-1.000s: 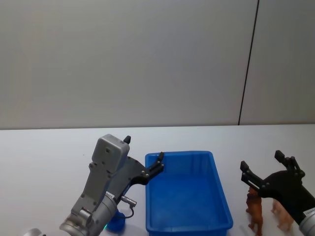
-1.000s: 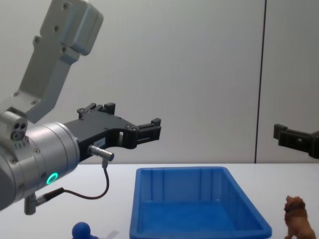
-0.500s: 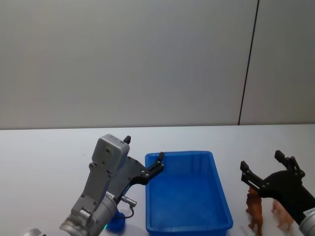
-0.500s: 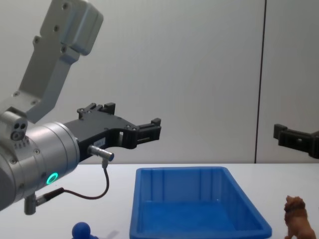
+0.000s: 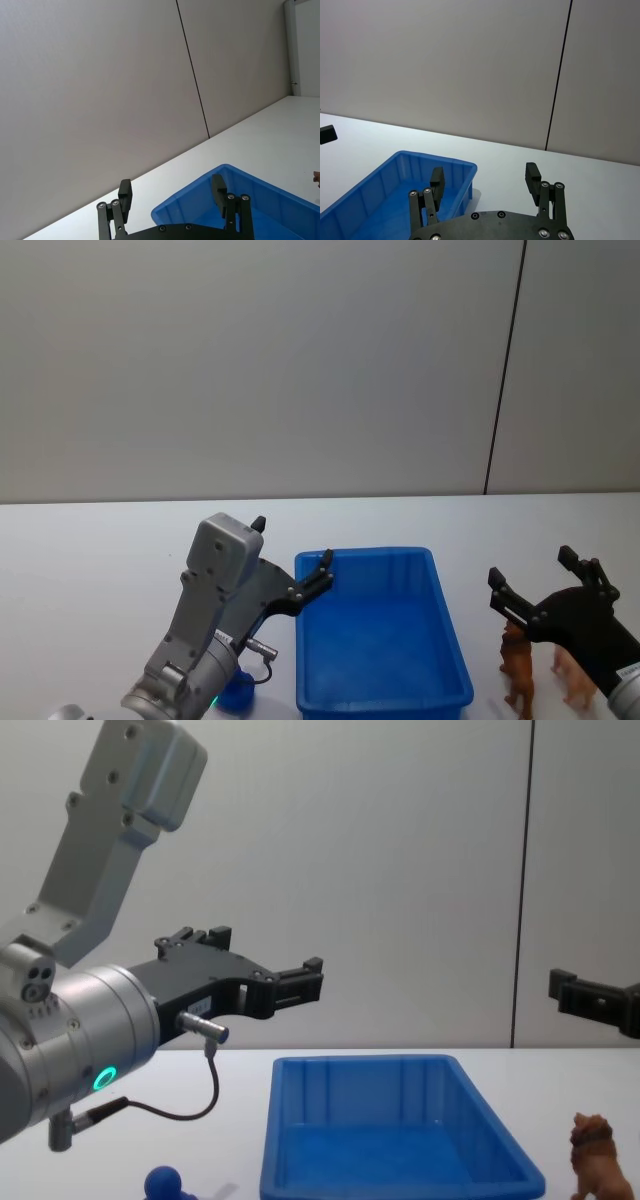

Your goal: Pick up the two dolls from the table and place them into the box.

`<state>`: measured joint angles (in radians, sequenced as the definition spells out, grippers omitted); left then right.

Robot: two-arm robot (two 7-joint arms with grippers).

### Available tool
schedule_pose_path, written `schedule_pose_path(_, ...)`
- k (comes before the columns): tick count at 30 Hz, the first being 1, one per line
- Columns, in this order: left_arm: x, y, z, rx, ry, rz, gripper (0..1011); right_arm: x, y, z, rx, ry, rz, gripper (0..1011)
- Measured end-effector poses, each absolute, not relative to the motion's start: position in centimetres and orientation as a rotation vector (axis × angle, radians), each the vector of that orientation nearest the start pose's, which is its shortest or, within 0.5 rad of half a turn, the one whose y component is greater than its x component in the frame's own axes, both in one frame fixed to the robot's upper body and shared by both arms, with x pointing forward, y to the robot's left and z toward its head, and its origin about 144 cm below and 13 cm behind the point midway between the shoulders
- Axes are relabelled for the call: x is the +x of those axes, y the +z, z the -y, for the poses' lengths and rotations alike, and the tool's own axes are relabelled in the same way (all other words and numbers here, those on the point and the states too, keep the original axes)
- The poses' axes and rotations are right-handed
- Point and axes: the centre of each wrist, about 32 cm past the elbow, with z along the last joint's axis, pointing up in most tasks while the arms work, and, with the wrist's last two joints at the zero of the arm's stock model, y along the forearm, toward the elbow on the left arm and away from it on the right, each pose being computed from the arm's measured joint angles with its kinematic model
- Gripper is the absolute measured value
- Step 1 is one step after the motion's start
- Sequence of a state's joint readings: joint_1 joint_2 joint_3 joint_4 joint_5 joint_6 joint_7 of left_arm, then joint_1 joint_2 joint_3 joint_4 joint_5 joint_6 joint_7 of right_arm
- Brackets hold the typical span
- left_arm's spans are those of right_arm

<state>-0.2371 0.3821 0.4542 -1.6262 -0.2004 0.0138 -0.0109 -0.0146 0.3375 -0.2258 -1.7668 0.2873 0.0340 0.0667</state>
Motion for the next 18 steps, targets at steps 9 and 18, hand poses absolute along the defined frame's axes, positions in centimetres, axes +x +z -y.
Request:
schedule_pose_path(9,49.2,120.44,-19.84,0.061,1.124,0.268,1002,44.33,118.87,23.71,0.026,-1.23,0.075,998)
schedule_pose_path(18,49.2,120.44,-19.84,0.061,1.124,0.268,1001,44.37,118.73,23.96,0.015,-1.252,0.061,998)
